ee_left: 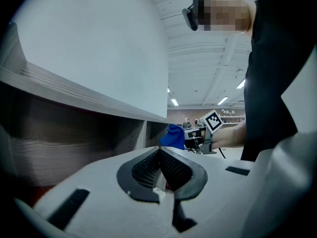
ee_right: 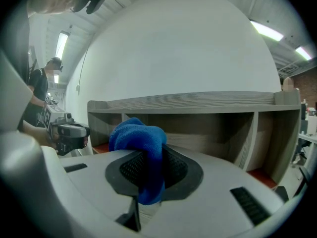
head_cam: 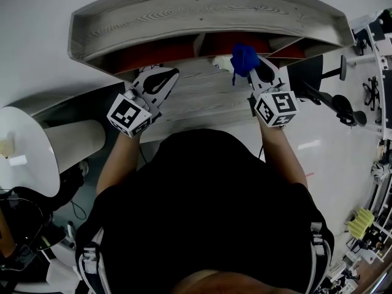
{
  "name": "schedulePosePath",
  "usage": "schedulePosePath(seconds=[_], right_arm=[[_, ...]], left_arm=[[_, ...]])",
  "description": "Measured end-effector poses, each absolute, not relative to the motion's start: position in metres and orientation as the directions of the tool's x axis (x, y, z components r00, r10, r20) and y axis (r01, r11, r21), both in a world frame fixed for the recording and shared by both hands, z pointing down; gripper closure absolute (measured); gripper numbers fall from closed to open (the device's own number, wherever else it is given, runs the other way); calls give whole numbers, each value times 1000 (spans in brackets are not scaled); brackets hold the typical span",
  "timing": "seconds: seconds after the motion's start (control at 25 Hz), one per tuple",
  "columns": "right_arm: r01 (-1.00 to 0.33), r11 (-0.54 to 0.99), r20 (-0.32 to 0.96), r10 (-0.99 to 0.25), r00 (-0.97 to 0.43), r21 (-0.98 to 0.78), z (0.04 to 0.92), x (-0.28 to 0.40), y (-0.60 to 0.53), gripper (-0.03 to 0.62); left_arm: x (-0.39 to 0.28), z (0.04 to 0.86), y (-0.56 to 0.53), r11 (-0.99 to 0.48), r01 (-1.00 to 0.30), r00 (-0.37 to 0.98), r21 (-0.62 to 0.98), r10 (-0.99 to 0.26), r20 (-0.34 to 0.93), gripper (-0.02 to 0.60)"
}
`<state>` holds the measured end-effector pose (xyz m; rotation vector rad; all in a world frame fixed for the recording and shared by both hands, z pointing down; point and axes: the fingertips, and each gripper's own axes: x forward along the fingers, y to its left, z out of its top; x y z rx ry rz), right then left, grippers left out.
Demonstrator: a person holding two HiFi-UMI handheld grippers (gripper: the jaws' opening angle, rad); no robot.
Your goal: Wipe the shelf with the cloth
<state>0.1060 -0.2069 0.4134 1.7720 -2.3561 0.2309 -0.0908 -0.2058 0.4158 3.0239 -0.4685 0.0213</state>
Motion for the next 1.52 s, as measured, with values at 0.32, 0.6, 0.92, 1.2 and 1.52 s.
schedulePosePath(seconds=[0.32, 0.6, 0.92, 1.2, 1.52], right_arm=[[-956, 293, 267, -922, -281, 6, 416, 89, -222, 545], [-958, 287, 263, -924, -276, 1, 416, 97, -225, 545], [-946, 324, 252, -914, -318, -20, 419, 113, -227, 545], [-927, 373, 234, -900, -368, -26, 414, 129, -230, 545], [-889, 458, 242, -864, -442, 13, 417, 124, -243, 545]], left_arm=[[-97, 420, -221, -959, -272, 962, 81, -272, 11, 566], [-90, 424, -222, -962, -261, 965, 81, -261, 18, 565], [-76, 422, -225, -945, -320, 947, 66, -318, 38, 566], [-59, 417, -218, -918, -390, 921, 68, -388, 47, 566], [-61, 411, -207, -881, -469, 883, 63, -466, 57, 565]])
